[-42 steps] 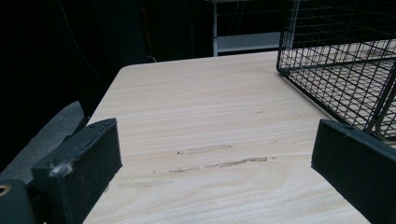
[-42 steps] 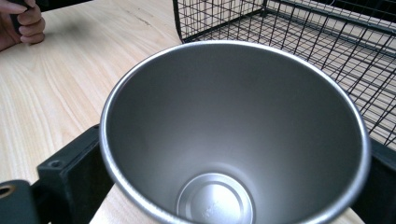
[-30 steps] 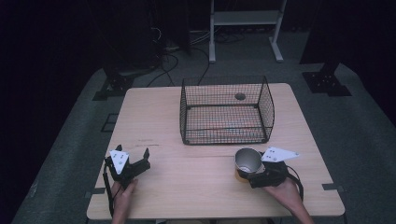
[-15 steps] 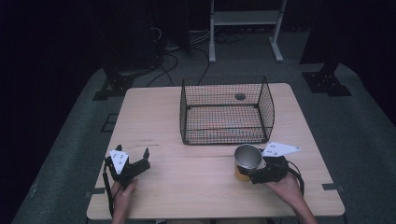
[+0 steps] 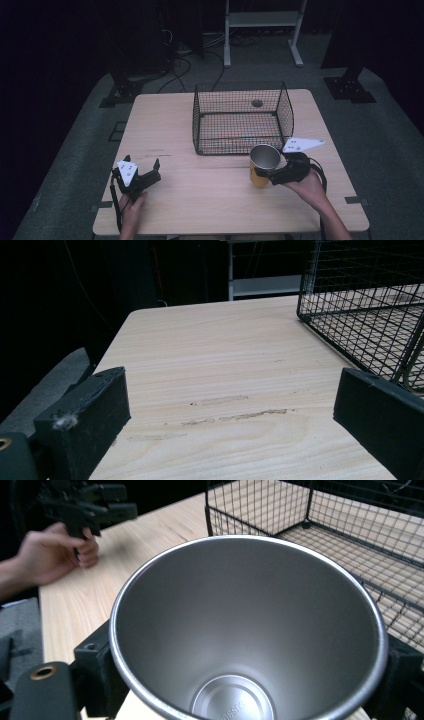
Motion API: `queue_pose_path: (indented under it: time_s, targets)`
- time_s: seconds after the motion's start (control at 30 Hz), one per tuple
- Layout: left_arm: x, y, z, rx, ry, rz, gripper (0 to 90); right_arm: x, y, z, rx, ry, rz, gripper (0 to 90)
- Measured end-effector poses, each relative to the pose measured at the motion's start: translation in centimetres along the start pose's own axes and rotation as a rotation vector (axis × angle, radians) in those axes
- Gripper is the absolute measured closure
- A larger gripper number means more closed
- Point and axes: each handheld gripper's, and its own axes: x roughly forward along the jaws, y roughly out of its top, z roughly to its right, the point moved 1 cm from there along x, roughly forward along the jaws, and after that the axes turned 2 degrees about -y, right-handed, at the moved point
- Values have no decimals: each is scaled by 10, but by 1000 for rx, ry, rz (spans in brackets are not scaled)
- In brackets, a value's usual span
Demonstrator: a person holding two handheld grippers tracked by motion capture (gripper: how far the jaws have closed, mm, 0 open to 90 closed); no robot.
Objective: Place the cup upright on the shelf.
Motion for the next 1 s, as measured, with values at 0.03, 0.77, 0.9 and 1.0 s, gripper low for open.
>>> queue_pose_path:
  time_s: [0.03, 0.77, 0.9, 1.0]
  targets:
    - [0, 0, 0, 0, 0, 0, 8, 0, 0, 0, 0, 0, 0, 128]
    - [0, 0, 0, -1, 1, -2, 8, -13, 64, 22, -8, 40, 23, 127]
    - [0, 0, 0, -5, 1, -1, 8, -11, 74, 25, -12, 41, 21, 127]
    - [0, 0, 0, -3, 1, -2, 8, -9, 80, 27, -14, 45, 19, 127]
